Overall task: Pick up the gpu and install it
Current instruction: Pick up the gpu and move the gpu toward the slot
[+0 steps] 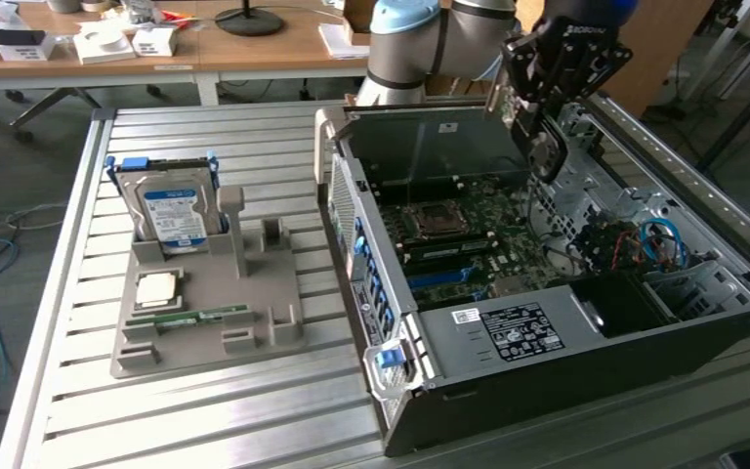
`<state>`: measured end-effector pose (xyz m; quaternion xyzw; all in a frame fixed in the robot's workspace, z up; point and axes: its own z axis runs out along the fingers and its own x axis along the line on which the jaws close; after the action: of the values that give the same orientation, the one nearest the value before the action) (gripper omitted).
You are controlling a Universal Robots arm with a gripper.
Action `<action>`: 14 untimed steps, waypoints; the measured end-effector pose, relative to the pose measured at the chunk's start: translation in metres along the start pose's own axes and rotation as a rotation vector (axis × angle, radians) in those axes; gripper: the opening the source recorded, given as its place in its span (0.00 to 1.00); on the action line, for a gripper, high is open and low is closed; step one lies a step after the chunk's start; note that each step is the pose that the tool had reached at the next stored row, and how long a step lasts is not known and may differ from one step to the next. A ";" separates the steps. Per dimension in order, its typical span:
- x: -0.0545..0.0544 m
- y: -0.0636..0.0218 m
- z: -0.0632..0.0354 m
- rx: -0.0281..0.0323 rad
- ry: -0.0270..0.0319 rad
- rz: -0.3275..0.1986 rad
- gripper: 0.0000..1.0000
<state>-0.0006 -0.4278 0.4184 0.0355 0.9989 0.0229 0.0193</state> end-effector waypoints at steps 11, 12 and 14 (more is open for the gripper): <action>-0.005 0.0004 0.0002 -0.0013 0.0012 -0.025 0.26; -0.006 0.0004 0.0002 -0.0015 0.0013 -0.029 0.26; -0.008 0.0006 0.0003 -0.0018 0.0017 -0.037 0.26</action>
<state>0.0070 -0.4278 0.4184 0.0171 0.9994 0.0235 0.0189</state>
